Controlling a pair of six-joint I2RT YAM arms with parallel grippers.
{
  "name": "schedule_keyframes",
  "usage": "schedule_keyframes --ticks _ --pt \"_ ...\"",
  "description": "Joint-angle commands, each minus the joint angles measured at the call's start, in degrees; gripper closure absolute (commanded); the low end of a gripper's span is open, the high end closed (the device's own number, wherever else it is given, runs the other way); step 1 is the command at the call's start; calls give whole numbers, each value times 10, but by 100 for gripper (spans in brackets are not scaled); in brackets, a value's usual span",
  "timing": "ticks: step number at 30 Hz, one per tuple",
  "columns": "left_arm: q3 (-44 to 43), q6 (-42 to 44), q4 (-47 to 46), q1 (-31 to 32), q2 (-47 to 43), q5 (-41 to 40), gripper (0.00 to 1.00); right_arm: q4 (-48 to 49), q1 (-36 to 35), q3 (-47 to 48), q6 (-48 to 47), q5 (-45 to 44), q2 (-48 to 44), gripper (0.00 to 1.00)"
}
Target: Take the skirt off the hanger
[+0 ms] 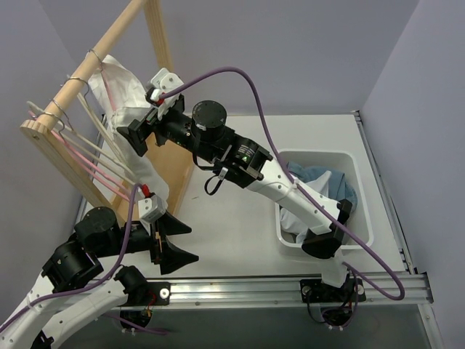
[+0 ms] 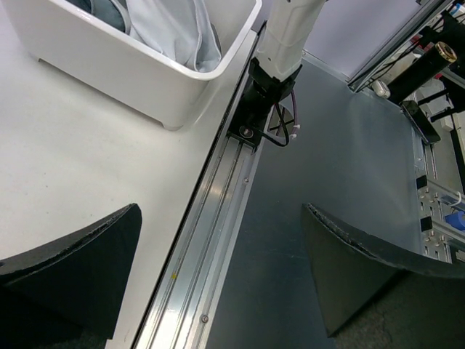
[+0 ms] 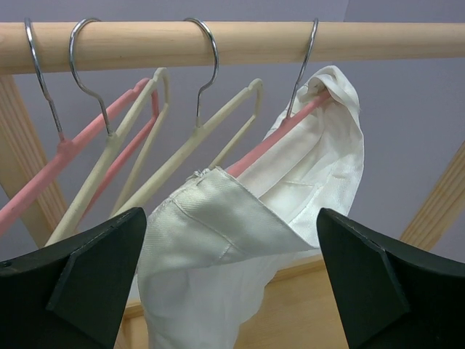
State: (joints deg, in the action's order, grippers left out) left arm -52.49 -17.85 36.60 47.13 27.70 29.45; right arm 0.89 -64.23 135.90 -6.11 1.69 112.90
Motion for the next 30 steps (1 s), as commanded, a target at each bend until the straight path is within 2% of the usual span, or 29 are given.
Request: schedule_keyframes --ticks 1,10,13,15,21,22,23,25,29,30 --pt "2 2 -26 0 0 12 0 47 -5 31 4 -6 14 0" --pt "4 1 -26 1 -3 13 0 56 -4 33 9 -15 37 0" --pt "4 1 -26 1 -5 12 0 55 -2 32 5 -38 47 3" --pt "5 1 -26 1 -5 12 0 59 2 34 5 -41 53 12" --pt "5 1 -26 1 -9 12 0 70 19 41 24 -31 74 23" --pt "5 1 -27 1 -10 11 0 72 23 44 31 -31 77 26" --pt "5 0 -27 1 -10 12 0 76 26 47 34 -30 79 39" --pt "5 1 -27 1 -9 12 0 77 37 54 45 -30 87 56" --pt "3 1 -26 1 -9 12 0 92 52 64 77 -25 91 79" --pt "2 0 -26 1 -6 11 0 97 53 61 79 -23 87 88"
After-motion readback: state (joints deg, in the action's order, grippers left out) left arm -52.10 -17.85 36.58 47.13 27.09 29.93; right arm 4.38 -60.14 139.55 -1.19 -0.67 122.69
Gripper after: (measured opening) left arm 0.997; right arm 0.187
